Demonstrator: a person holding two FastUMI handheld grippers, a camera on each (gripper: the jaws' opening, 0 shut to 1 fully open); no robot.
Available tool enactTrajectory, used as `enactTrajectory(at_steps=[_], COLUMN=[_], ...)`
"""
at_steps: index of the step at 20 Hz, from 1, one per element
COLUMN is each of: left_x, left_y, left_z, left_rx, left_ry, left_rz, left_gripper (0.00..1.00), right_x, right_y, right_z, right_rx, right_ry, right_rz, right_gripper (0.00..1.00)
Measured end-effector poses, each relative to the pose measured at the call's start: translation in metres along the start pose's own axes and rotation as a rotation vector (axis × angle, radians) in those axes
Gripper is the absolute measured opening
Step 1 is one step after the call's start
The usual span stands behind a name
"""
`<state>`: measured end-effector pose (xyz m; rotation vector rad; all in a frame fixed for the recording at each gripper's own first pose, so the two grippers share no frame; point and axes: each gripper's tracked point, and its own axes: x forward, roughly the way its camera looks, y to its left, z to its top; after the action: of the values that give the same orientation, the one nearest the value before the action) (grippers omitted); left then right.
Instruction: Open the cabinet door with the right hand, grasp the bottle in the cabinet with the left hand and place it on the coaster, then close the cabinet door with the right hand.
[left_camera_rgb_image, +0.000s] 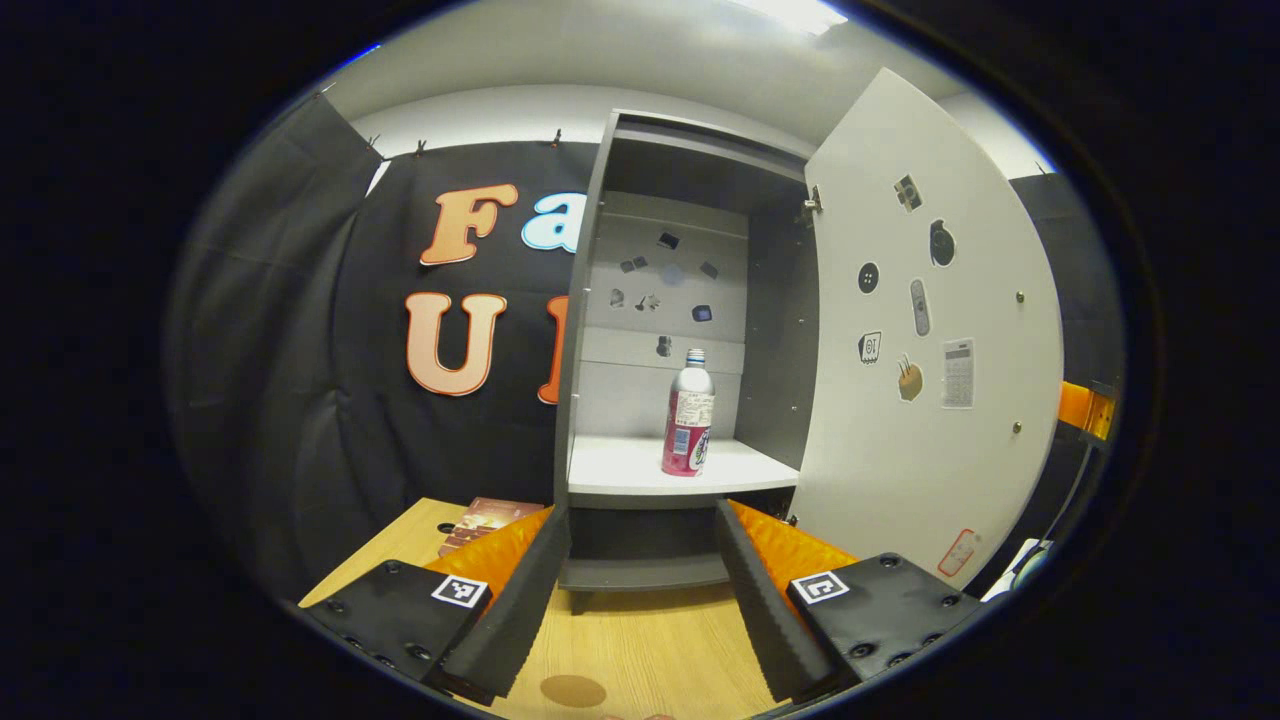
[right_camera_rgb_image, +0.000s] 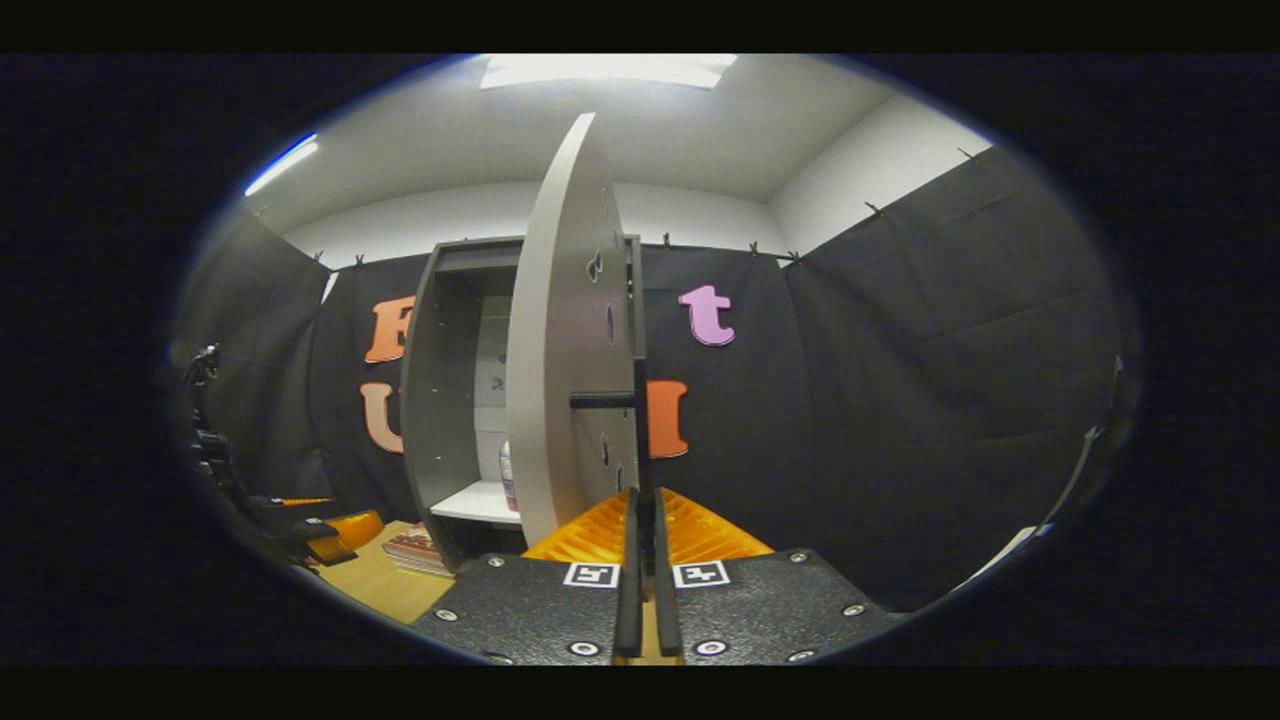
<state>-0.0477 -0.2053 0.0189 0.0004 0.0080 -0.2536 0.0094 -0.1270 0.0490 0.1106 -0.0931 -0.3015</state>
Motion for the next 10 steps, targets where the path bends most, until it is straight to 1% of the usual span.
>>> enactTrajectory(at_steps=[1, 3, 4, 5, 6, 7, 8, 9, 10], left_x=[0.004, 0.011, 0.014, 0.016, 0.017, 0.019, 0.02, 0.02, 0.021], left_y=[-0.007, -0.017, -0.022, -0.027, -0.03, -0.032, -0.033, -0.034, -0.035], left_z=[-0.001, -0.001, -0.003, -0.005, -0.003, -0.001, -0.001, 0.0, 0.001], left_rx=[0.0, 0.001, 0.001, 0.0, -0.003, -0.006, -0.008, -0.006, -0.002], left_ry=[0.002, 0.002, 0.01, 0.014, 0.011, 0.008, 0.007, 0.006, 0.004], left_rz=[-0.014, -0.035, -0.048, -0.056, -0.061, -0.063, -0.068, -0.071, -0.071], left_gripper=[0.95, 0.95, 0.94, 0.94, 0.95, 0.95, 0.94, 0.94, 0.94], right_x=[0.001, 0.003, 0.002, 0.002, 0.003, 0.002, 0.001, 0.0, 0.0], right_y=[-0.002, 0.004, 0.002, 0.0, -0.005, -0.005, -0.007, -0.008, -0.012], right_z=[0.003, 0.002, 0.0, 0.001, 0.0, 0.0, -0.001, -0.001, -0.001], right_rx=[0.011, 0.026, 0.02, 0.017, 0.015, 0.017, 0.016, 0.014, 0.011], right_ry=[-0.012, -0.003, 0.002, -0.001, 0.004, 0.005, 0.007, 0.009, 0.012], right_rz=[0.006, 0.042, 0.062, 0.066, 0.065, 0.062, 0.054, 0.046, 0.03], right_gripper=[0.04, 0.0, 0.1, 0.13, 0.14, 0.0, 0.0, 0.14, 0.08])
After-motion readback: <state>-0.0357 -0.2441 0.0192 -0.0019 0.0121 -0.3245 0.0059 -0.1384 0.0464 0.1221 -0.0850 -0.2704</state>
